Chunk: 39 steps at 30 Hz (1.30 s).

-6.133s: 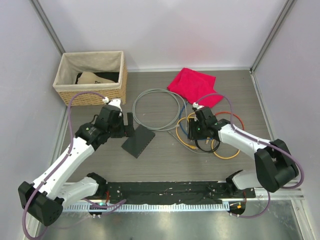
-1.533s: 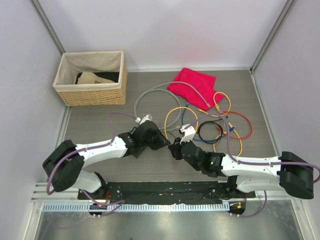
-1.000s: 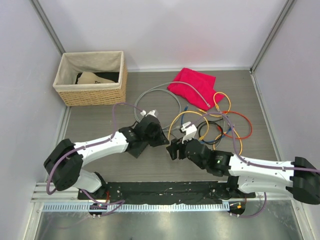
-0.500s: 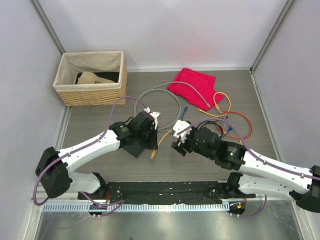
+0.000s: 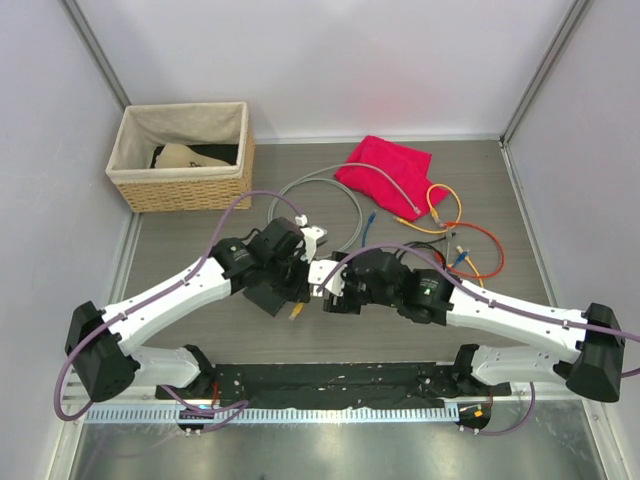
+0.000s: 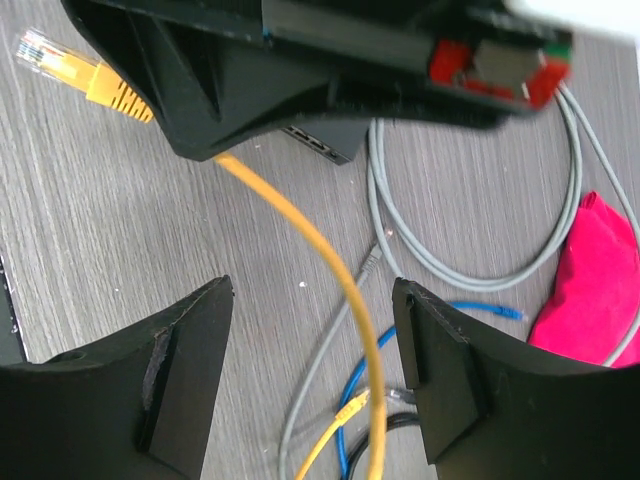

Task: Insert the plug into the switch port
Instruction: Insert the connector into the switch port.

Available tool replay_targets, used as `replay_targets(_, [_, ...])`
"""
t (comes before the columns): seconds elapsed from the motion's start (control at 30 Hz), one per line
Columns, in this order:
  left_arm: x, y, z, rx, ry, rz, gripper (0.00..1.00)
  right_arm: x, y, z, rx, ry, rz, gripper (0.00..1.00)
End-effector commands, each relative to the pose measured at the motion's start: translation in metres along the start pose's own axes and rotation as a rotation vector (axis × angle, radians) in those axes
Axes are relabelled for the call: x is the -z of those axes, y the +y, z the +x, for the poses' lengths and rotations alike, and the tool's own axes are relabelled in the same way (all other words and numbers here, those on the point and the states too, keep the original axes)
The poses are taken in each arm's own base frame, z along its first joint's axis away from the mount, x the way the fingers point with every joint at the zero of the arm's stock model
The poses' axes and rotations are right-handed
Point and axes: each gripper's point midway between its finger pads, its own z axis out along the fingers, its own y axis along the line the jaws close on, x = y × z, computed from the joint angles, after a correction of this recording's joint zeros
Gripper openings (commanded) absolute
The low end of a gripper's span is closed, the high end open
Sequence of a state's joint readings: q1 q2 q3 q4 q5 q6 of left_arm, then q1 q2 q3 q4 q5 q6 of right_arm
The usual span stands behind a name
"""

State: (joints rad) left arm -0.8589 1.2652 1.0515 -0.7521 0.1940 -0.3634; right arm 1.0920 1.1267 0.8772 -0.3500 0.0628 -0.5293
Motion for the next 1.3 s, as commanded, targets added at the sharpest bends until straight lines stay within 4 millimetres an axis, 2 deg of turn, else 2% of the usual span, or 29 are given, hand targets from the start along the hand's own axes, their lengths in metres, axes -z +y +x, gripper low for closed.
replay_targets(0.0, [0.009, -0.016, -0.007, -0.062, 0.0, 0.08, 0.0, -0.009, -0.003, -0.023, 0.056, -0.058, -0.026, 0.72])
replay_targets(0.13, [0.012, -0.022, -0.01, -0.076, -0.014, 0.112, 0.0, -0.022, 0.003, -0.016, 0.053, -0.026, -0.048, 0.68])
replay_targets(0.23, [0.012, -0.02, -0.008, -0.079, -0.011, 0.105, 0.0, -0.027, 0.011, -0.015, 0.041, -0.034, -0.082, 0.56])
replay_targets(0.33, [0.01, -0.01, -0.012, -0.068, -0.038, 0.049, 0.0, -0.027, 0.007, -0.017, -0.024, -0.047, -0.05, 0.2])
replay_targets(0.37, [0.01, -0.003, -0.015, -0.055, -0.06, 0.008, 0.0, -0.026, -0.001, -0.013, -0.047, -0.037, -0.009, 0.01])
replay_targets(0.47, [0.014, 0.005, -0.029, -0.016, -0.153, -0.037, 0.16, -0.022, -0.004, -0.007, -0.153, -0.056, 0.011, 0.01])
replay_targets(0.5, [0.017, 0.009, -0.036, 0.015, -0.198, -0.065, 0.29, -0.022, -0.002, -0.002, -0.184, -0.05, 0.009, 0.01])
replay_targets(0.57, [0.027, 0.015, -0.05, 0.05, -0.31, -0.062, 0.48, -0.021, -0.001, 0.002, -0.264, -0.055, 0.021, 0.01])
replay_targets(0.6, [0.033, 0.022, -0.058, 0.102, -0.361, -0.074, 0.63, -0.022, 0.001, 0.01, -0.293, -0.037, 0.023, 0.01])
replay_targets(0.67, [0.048, 0.028, -0.071, 0.153, -0.484, -0.076, 0.77, -0.023, 0.01, 0.013, -0.389, -0.046, -0.008, 0.01])
replay_targets(0.7, [0.053, 0.033, -0.074, 0.183, -0.527, -0.081, 0.85, -0.024, 0.011, 0.02, -0.428, -0.035, -0.007, 0.01])
replay_targets(0.73, [0.06, 0.045, -0.079, 0.246, -0.611, -0.116, 0.89, -0.026, 0.012, 0.022, -0.468, -0.041, -0.009, 0.01])
replay_targets(0.8, [0.066, 0.053, -0.081, 0.295, -0.682, -0.129, 0.91, -0.028, 0.02, 0.027, -0.591, -0.047, -0.022, 0.01])
replay_targets(0.83, [0.062, 0.062, -0.079, 0.329, -0.721, -0.148, 0.91, -0.03, 0.017, 0.025, -0.641, -0.077, -0.021, 0.01])
replay_targets(0.9, [0.068, 0.065, -0.079, 0.395, -0.794, -0.131, 0.92, -0.032, 0.027, 0.028, -0.783, -0.095, -0.053, 0.01])
replay_targets(0.93, [0.064, 0.069, -0.077, 0.415, -0.824, -0.124, 0.92, -0.034, 0.02, 0.026, -0.827, -0.129, -0.032, 0.01])
replay_targets(1.0, [0.071, 0.069, -0.078, 0.466, -0.89, -0.089, 0.92, -0.037, 0.023, 0.033, -0.943, -0.123, -0.019, 0.01])
replay_targets(1.07, [0.067, 0.069, -0.078, 0.492, -0.937, -0.043, 0.92, -0.038, 0.024, 0.034, -0.999, -0.152, -0.019, 0.01])
replay_targets(1.13, [0.06, 0.07, -0.076, 0.508, -0.947, -0.027, 0.92, -0.036, 0.021, 0.025, -1.062, -0.213, -0.022, 0.01])
replay_targets(1.27, [0.044, 0.069, -0.074, 0.525, -0.904, -0.01, 0.89, -0.036, 0.025, 0.024, -1.137, -0.248, -0.038, 0.01])
